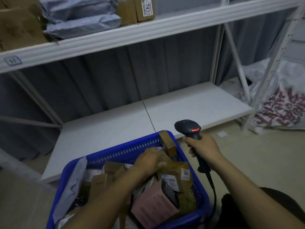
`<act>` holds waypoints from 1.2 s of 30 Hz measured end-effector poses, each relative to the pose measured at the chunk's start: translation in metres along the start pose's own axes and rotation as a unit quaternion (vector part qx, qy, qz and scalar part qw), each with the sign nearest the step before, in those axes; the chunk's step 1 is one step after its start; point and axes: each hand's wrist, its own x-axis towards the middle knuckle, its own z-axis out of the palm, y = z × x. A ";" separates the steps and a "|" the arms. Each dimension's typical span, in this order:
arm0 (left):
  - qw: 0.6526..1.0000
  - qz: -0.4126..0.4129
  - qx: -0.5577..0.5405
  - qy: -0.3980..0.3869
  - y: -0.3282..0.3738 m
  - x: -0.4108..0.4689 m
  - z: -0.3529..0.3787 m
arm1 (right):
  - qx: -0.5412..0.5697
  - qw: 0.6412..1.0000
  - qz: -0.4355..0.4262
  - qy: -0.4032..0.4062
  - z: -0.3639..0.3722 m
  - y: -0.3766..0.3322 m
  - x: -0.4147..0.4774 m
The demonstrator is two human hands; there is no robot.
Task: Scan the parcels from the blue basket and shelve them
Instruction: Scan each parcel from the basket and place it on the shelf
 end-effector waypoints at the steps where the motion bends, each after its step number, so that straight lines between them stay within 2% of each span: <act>1: 0.999 0.023 -0.015 -0.020 -0.001 0.001 0.014 | -0.005 1.000 0.006 -0.002 0.000 0.007 0.002; 5: 0.994 0.048 -0.024 -0.092 -0.004 0.029 0.055 | -0.017 0.999 0.022 -0.016 -0.005 0.025 0.013; 12: 0.975 0.065 -0.029 -0.212 0.004 0.069 0.061 | -0.048 0.995 0.076 -0.039 -0.021 0.042 0.023; 14: 0.978 0.068 -0.043 -0.195 0.003 0.071 0.058 | -0.049 0.994 0.089 -0.046 -0.022 0.043 0.022; 16: 0.984 0.053 -0.086 -0.144 0.000 0.068 0.054 | -0.043 0.993 0.096 -0.049 -0.020 0.043 0.022; 18: 0.977 0.001 -0.196 -0.085 -0.004 0.058 0.046 | -0.035 0.993 0.097 -0.050 -0.016 0.042 0.022; 20: 0.933 -0.065 -0.353 -0.024 -0.006 0.045 0.034 | -0.024 0.994 0.095 -0.051 -0.011 0.041 0.019; 22: 0.883 -0.129 -0.449 0.042 -0.004 0.030 0.023 | 0.009 0.994 0.094 -0.050 -0.003 0.040 0.017; 25: 0.816 -0.194 -0.534 0.108 0.001 0.009 0.014 | 0.070 0.991 0.097 -0.053 0.012 0.036 0.011; 28: 0.774 -0.200 -0.586 0.134 0.006 -0.015 0.007 | 0.230 0.961 0.127 -0.086 0.028 0.028 0.002; 30: 0.777 -0.166 -0.597 0.108 0.006 -0.032 0.001 | 0.312 0.935 0.143 -0.091 0.035 0.021 -0.003; 33: 0.830 -0.122 -0.542 0.044 0.000 -0.055 -0.008 | 0.354 0.919 0.149 -0.085 0.040 0.015 -0.004; 36: 0.843 -0.153 -0.511 0.061 -0.017 -0.071 -0.015 | 0.308 0.938 0.134 -0.089 0.046 0.011 -0.006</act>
